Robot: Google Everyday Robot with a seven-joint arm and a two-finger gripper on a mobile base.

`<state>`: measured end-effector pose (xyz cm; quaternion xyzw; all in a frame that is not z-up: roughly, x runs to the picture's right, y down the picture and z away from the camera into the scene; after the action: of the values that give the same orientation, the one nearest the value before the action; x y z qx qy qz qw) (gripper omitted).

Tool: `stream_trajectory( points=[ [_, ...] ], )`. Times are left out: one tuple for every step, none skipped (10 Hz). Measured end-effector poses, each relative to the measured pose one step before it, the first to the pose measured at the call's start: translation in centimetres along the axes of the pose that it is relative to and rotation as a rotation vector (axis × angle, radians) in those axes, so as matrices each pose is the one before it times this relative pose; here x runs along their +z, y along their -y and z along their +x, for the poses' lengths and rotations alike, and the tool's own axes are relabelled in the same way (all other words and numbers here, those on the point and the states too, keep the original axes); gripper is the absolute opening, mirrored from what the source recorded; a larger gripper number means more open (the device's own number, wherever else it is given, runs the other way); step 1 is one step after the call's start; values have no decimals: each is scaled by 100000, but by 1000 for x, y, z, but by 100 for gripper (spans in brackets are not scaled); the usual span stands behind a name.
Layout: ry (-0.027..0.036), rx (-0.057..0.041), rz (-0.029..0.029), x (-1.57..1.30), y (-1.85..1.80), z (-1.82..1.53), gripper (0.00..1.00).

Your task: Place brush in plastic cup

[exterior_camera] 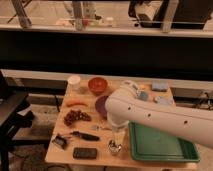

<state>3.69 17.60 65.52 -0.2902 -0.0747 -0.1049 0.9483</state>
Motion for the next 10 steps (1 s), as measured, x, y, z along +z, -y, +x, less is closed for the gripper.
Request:
stream_trajectory(
  points=[
    [1231,-1316,-4,256,309,-1096,80],
    [1386,-809,-24,453,441,-1299,80],
    [1945,-1129,-271,630,488,-1605,80],
    [1461,-1376,67,598,456,-1175,80],
    [1366,-1127,149,538,346,-804,80],
    [1871,-720,870,680,535,-530,80],
    [570,-113,654,366,264,29,80],
    [303,725,500,407,140,44,80],
    [-309,1272,504,673,-74,-4,80],
    [-440,789,194,643,-127,-7,80]
  ],
)
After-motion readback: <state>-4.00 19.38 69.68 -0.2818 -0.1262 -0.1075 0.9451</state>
